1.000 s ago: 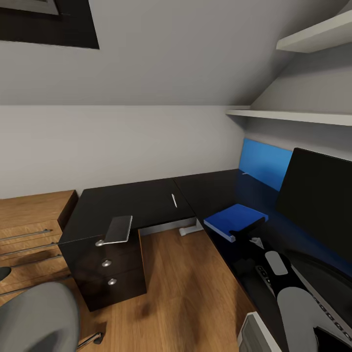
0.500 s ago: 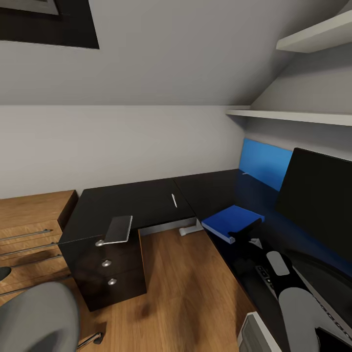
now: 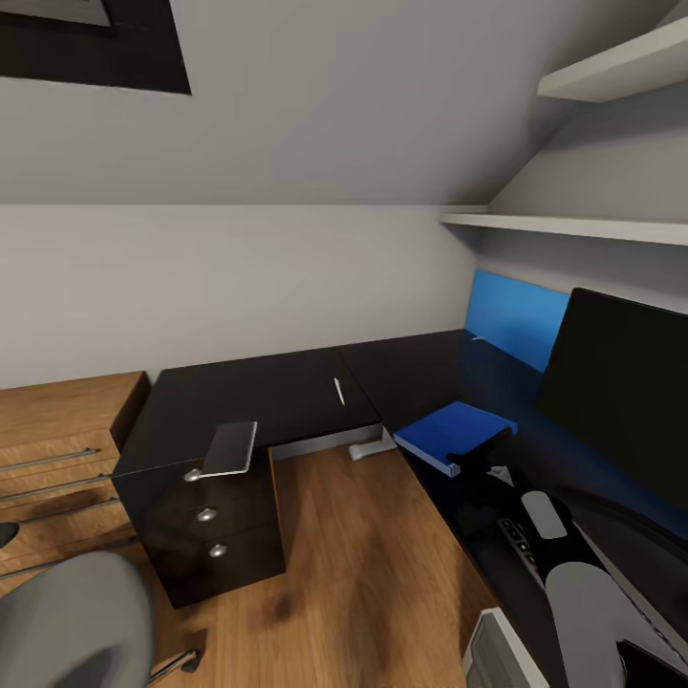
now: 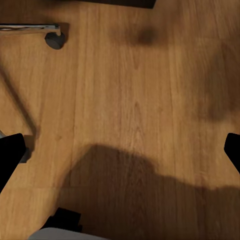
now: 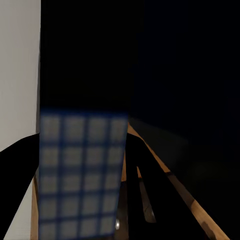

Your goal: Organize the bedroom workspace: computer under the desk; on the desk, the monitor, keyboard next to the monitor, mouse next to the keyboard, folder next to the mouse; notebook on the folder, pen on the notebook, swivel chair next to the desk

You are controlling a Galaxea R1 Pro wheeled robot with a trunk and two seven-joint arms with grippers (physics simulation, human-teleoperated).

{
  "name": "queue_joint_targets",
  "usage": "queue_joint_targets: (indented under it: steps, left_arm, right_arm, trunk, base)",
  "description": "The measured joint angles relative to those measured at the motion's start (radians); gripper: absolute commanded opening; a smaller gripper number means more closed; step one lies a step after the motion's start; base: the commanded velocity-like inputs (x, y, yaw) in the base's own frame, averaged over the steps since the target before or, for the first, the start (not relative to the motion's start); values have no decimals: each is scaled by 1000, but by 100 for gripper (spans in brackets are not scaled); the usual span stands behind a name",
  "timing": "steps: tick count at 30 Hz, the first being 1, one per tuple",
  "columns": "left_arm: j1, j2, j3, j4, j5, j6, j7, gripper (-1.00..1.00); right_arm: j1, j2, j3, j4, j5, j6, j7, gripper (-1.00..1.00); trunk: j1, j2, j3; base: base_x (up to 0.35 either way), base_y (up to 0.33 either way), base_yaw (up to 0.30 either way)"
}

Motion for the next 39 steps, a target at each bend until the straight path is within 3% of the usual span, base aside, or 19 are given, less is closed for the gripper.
queue_joint_targets:
  steps: [39]
  left_arm:
    - [0, 2, 1, 0, 1, -1, 0, 100]
  right_arm:
    - [1, 0, 0, 3, 2, 0, -1, -100]
  trunk:
    - [0, 0, -8]
  base:
    - [0, 0, -33]
